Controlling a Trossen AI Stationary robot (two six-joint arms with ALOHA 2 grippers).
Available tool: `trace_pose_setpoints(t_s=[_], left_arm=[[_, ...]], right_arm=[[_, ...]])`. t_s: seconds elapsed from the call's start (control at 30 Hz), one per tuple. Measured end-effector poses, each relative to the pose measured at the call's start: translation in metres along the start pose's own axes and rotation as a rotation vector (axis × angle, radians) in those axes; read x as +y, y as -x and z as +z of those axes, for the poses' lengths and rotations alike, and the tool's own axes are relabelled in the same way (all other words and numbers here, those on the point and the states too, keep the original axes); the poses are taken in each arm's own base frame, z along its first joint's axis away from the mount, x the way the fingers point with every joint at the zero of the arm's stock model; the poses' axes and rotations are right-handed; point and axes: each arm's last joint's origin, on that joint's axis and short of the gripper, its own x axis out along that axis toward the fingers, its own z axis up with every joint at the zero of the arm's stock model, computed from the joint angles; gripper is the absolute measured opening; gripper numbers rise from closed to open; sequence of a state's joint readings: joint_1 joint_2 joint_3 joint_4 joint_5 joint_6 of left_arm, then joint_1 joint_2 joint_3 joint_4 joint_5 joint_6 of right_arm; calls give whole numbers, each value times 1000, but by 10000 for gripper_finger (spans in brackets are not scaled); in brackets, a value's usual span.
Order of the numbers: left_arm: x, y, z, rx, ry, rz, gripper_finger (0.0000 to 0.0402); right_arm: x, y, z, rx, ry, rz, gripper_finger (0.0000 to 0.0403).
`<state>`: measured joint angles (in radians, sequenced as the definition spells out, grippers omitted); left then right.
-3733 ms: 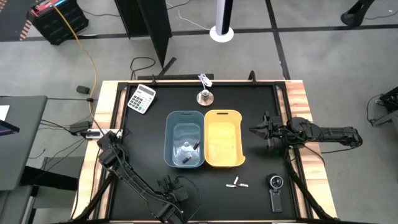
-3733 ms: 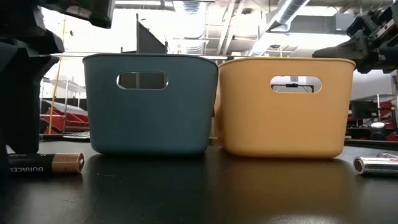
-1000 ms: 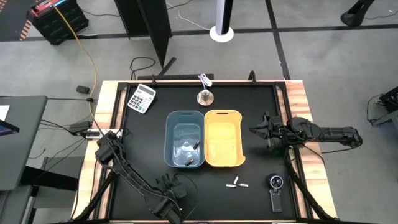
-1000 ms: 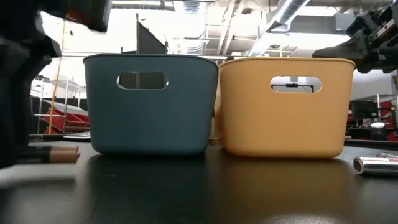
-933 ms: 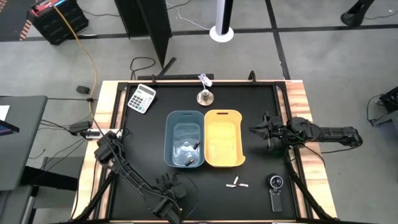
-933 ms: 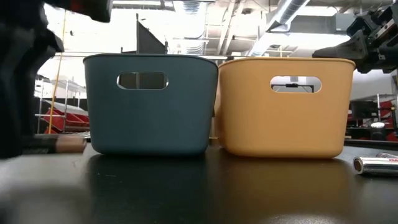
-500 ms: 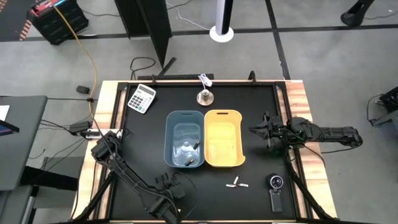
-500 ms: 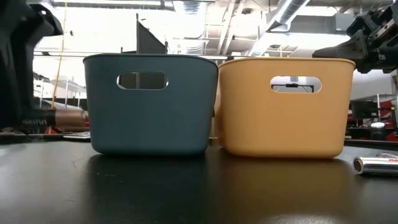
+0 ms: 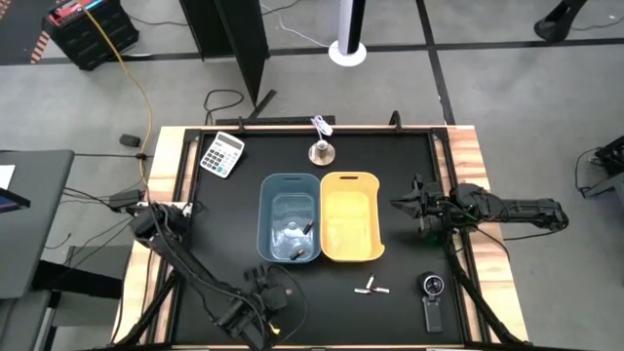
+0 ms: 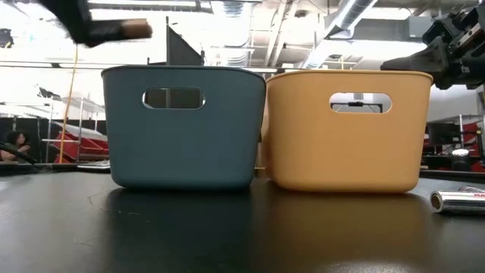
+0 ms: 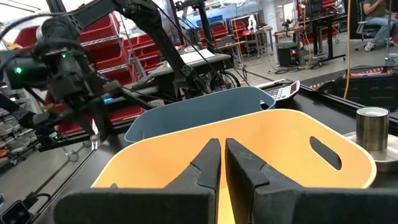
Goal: Sort batteries
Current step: Put the black battery into the blue bin
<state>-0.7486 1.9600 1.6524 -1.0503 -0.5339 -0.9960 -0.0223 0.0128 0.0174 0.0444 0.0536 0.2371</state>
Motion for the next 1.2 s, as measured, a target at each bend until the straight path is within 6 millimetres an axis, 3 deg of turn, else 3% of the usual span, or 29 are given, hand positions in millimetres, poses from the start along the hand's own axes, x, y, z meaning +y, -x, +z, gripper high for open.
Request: trace_pose_setpoints(t_s=[0.23,0.53,0.83,1.0,1.2], left_arm=[[25,0,30,-110,-48,88,47],[68,-29,70,-92,-40,207,47],[105,-54,85,19,-4,280,49],[108,-53,86,24,-3,292,84],[109,-52,84,26,-21,325,166]], right_arm=[[0,0,0,0,0,0,43],[0,0,0,-1,0,1,43],[0,0,0,0,0,0,43],[1,0,2,-15,-60,6,43],[2,0,5,-53,-147,21,43]])
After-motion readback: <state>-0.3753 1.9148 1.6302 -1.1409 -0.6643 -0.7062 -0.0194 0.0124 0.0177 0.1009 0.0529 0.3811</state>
